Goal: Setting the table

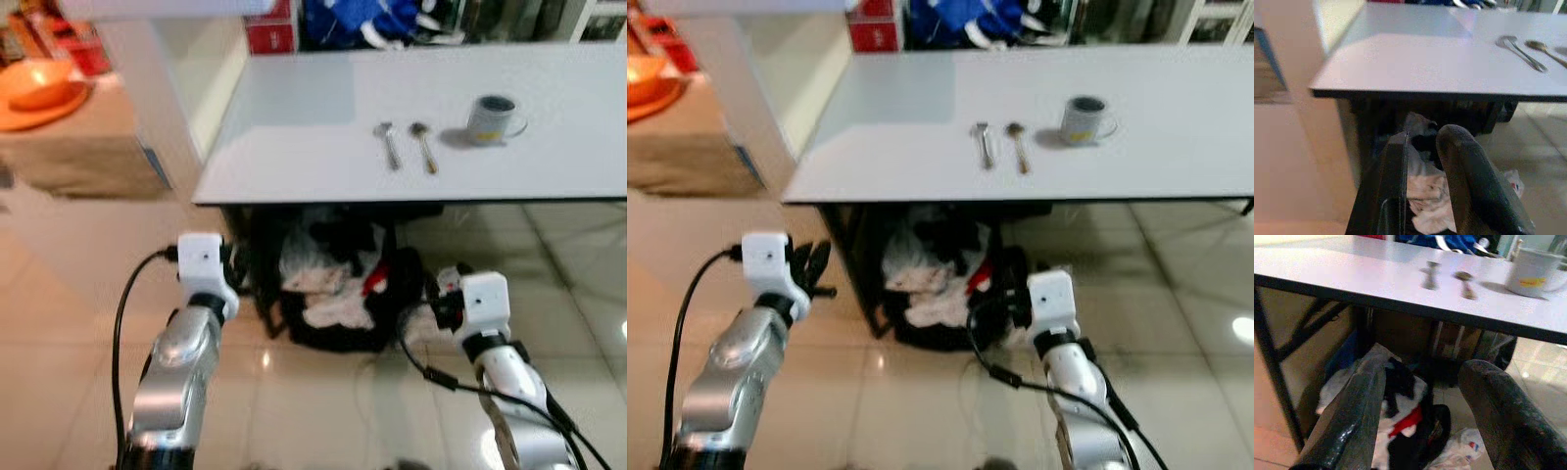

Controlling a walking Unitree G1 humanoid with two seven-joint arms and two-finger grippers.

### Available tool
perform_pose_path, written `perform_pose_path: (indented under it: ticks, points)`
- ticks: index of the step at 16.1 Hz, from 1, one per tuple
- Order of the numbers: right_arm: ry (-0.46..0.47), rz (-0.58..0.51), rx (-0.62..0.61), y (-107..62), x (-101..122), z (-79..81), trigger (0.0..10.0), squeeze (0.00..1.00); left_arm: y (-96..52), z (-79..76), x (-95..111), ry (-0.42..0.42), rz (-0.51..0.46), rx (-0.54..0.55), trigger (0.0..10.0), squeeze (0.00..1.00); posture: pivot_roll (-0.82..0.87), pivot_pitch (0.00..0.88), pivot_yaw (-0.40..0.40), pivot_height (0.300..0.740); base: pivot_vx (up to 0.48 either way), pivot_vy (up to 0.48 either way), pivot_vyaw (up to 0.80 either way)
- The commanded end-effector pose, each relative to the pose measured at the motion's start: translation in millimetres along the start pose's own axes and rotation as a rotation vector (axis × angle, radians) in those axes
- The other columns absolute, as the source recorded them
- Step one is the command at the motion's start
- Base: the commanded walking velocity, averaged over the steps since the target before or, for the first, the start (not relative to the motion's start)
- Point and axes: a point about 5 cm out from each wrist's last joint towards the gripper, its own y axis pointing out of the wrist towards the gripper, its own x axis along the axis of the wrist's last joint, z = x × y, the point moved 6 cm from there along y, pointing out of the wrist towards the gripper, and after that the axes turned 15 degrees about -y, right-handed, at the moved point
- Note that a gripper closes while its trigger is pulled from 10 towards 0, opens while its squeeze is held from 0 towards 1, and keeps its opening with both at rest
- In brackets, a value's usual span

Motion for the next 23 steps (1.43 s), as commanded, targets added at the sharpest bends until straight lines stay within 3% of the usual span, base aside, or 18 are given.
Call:
perform_pose_path:
  ticks: [1, 19, 23]
  points:
    - [0.014, -0.023, 0.024, 2.3, 7.6, 8.6, 10.0, 0.00, -4.1, 21.5, -0.9, 0.006, 0.009, 0.075, 10.0, 0.00, -0.12, 0.015, 0.055, 0.731, 0.000, 0.480, 0.00]
    - [0.029, -0.029, 0.033, 4.5, 9.1, 14.0, 10.0, 0.00, -3.8, 26.5, -0.9, 0.034, 0.012, 0.088, 10.0, 0.00, -0.11, 0.011, 0.066, 0.731, 0.000, 0.476, 0.00]
    - [0.025, -0.027, 0.035, 4.2, 7.3, 15.0, 10.0, 0.00, -3.7, 19.2, 4.7, 0.027, -0.015, 0.048, 10.0, 0.00, -0.11, 0.000, 0.065, 0.731, 0.104, 0.000, 0.00]
